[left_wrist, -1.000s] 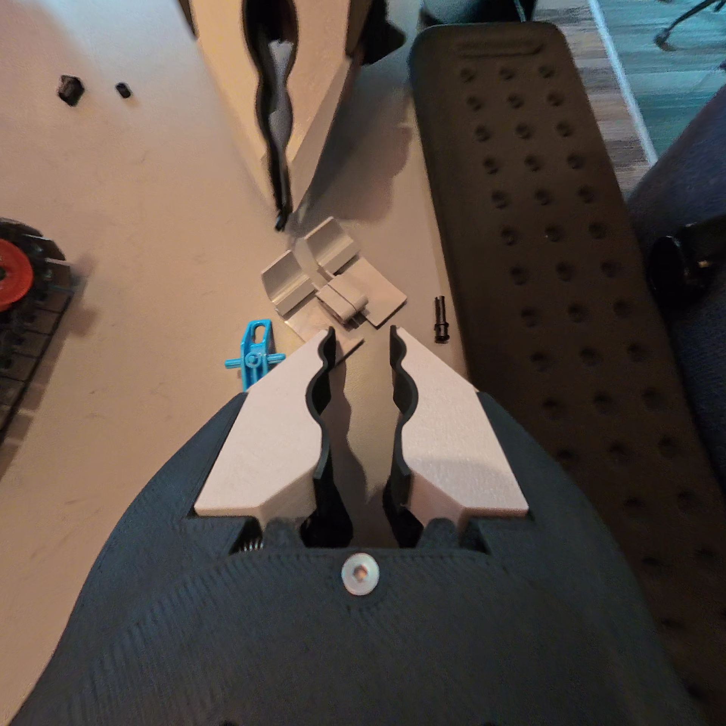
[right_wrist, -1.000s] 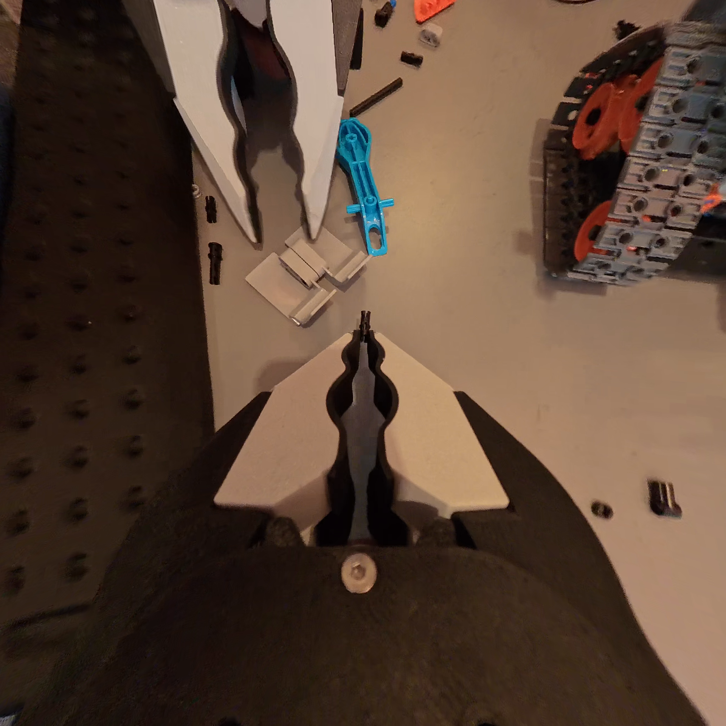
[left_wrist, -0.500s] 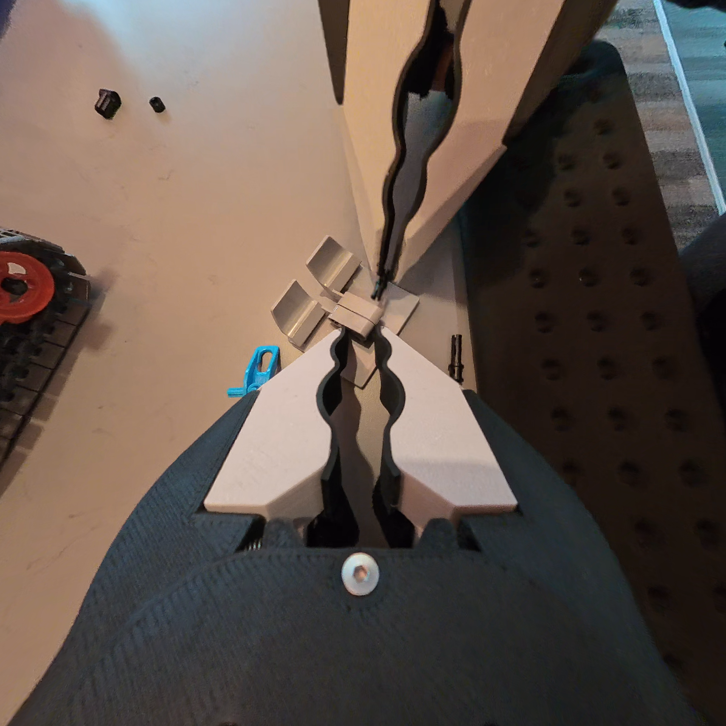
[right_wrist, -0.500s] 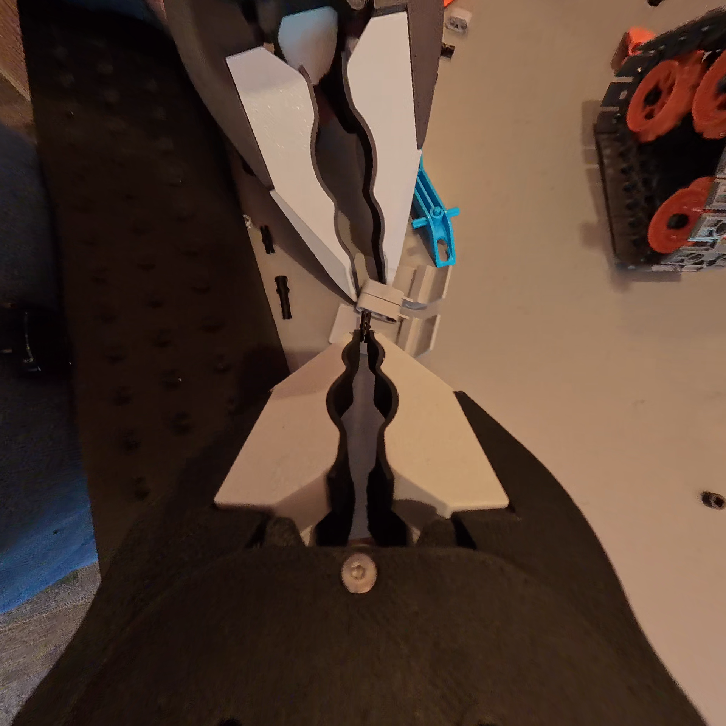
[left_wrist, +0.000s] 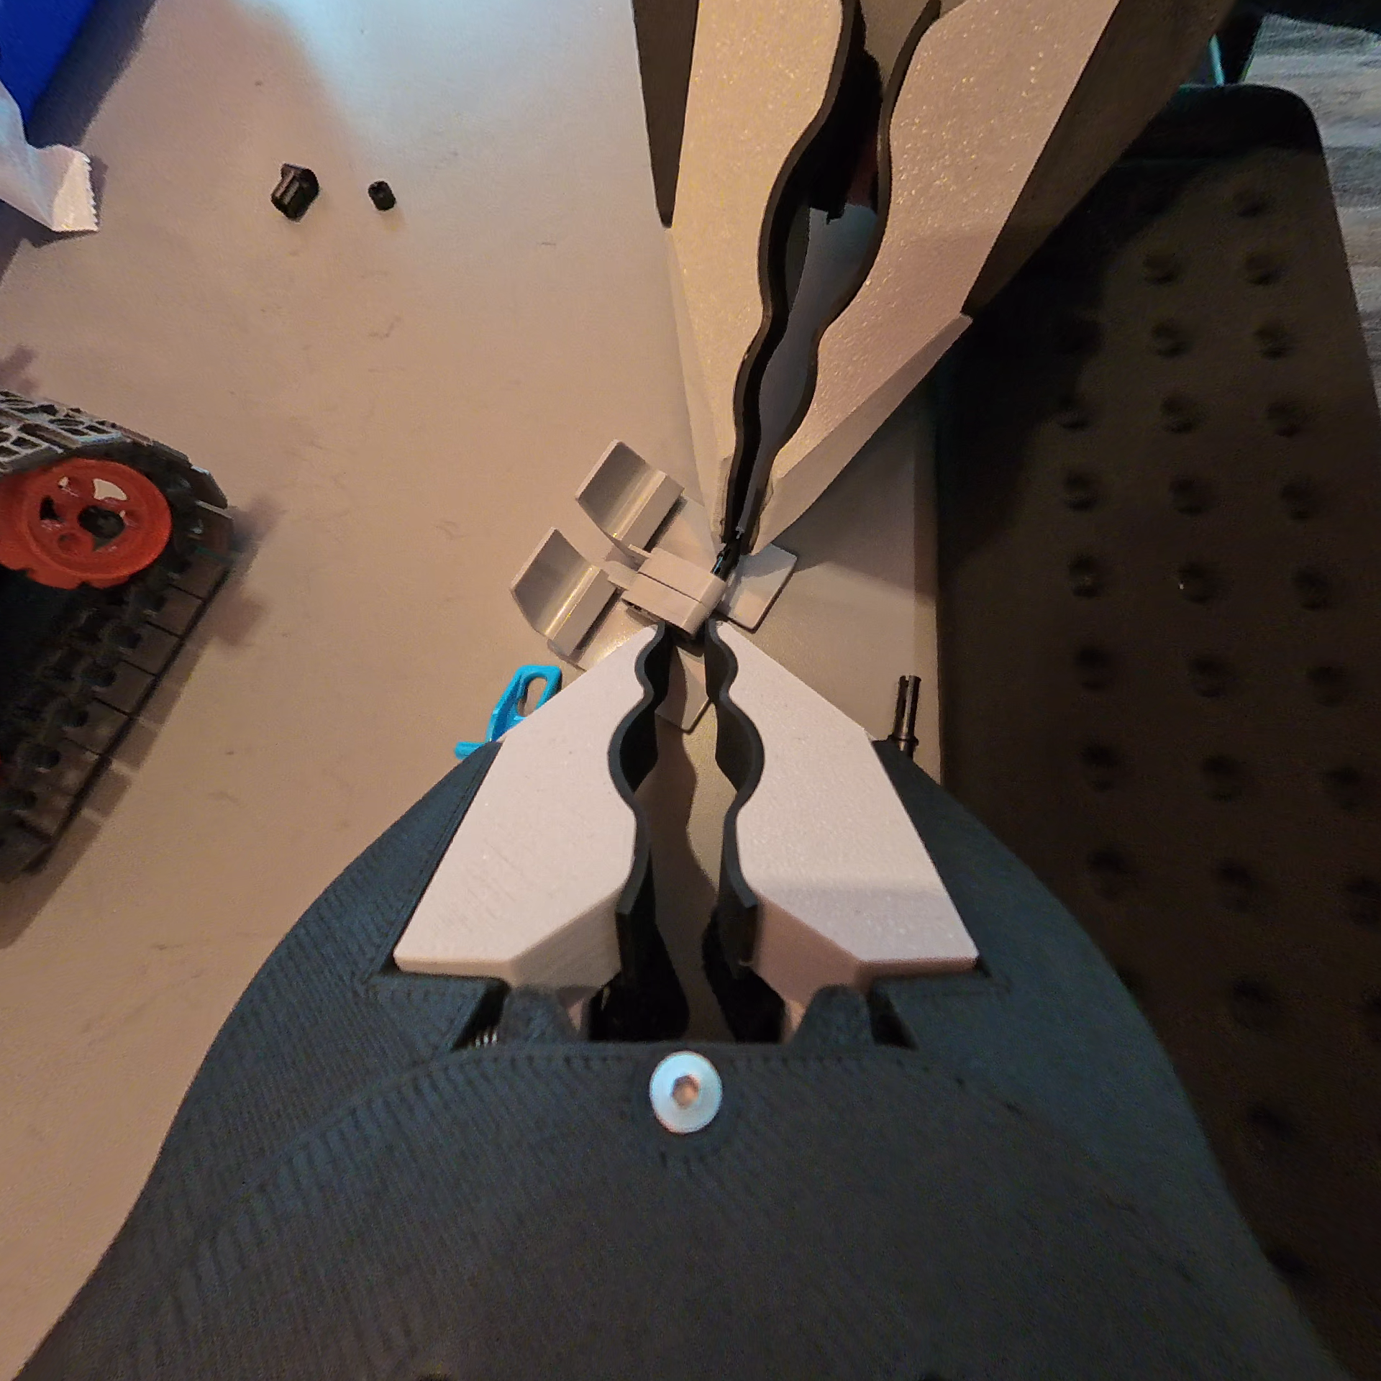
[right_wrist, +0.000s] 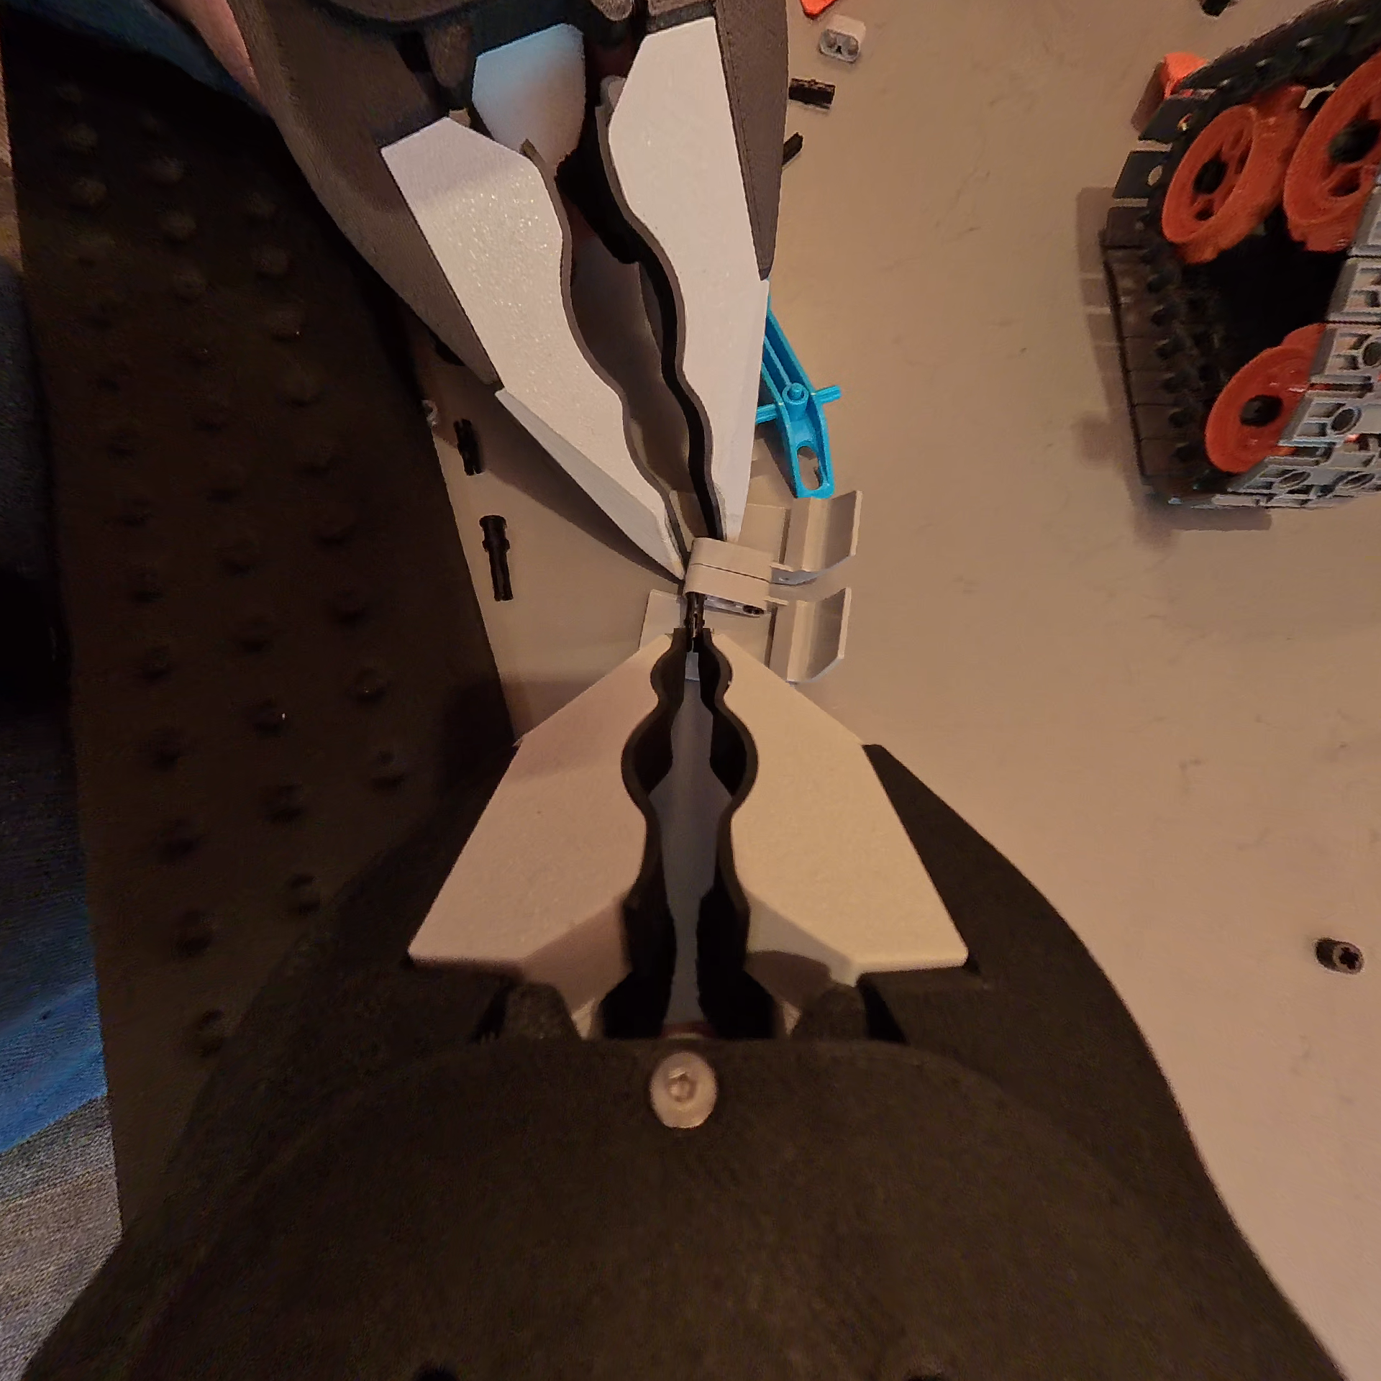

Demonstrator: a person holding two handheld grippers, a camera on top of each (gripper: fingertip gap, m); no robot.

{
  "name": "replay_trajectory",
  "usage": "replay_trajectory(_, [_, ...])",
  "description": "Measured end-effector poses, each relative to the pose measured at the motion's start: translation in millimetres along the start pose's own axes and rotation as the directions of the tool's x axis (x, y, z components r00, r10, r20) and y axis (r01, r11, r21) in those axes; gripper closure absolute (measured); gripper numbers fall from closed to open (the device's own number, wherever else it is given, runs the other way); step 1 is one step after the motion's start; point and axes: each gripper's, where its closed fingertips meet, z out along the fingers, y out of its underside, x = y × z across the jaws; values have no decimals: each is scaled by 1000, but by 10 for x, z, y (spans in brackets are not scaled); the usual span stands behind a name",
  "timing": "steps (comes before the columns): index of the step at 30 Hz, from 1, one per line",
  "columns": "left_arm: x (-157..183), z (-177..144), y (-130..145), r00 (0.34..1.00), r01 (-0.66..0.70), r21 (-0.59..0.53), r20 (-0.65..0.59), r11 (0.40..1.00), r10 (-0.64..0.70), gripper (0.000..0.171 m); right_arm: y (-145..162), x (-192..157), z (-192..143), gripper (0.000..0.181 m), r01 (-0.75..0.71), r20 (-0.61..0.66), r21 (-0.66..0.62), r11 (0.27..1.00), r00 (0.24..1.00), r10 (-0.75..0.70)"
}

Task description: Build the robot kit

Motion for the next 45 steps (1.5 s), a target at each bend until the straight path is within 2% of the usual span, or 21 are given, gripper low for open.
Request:
replay_trajectory(11, [-20,31,-19,994,-65,-43,89,997,69,166,5,20,-28,181,-75,-53,-73,994,996,72])
replay_trajectory(15, [-31,38,-25,991,-72,-49,113,996,77,166,2,42,-34,181,-117,-77,-65,991,991,112])
replay_trajectory(45, [-81,53,-37,959,-137,-106,236,985,159,168,-3,105,-32,181,-133,-210,-35,991,970,123])
